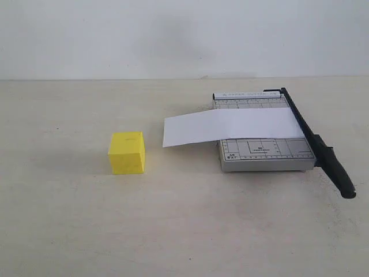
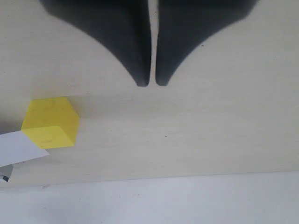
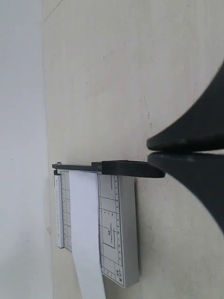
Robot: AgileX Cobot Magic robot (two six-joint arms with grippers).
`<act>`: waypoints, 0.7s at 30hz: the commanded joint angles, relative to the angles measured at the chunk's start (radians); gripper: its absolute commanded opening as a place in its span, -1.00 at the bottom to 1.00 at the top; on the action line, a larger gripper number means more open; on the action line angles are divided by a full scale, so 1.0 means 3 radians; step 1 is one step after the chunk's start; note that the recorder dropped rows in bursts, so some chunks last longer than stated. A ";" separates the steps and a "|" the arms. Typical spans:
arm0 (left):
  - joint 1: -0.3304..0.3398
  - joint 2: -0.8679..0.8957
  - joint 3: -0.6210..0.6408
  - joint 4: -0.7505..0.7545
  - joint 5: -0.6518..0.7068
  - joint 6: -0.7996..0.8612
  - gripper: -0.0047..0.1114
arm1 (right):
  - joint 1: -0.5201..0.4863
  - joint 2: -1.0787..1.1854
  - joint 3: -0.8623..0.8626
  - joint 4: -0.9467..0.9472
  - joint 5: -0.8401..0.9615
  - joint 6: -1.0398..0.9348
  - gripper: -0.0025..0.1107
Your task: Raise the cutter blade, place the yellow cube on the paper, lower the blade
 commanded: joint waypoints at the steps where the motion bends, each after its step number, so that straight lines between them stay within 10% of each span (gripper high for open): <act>1: -0.0002 -0.0011 -0.0011 0.0000 -0.0042 -0.0027 -0.84 | -0.0012 -0.0016 0.0000 -0.0027 -0.0041 -0.0003 -0.96; 21: -0.0002 -0.0011 -0.0011 0.0000 -0.0042 -0.0027 -0.84 | -0.0012 -0.0016 0.0000 -0.0039 -0.0184 -0.0003 -0.96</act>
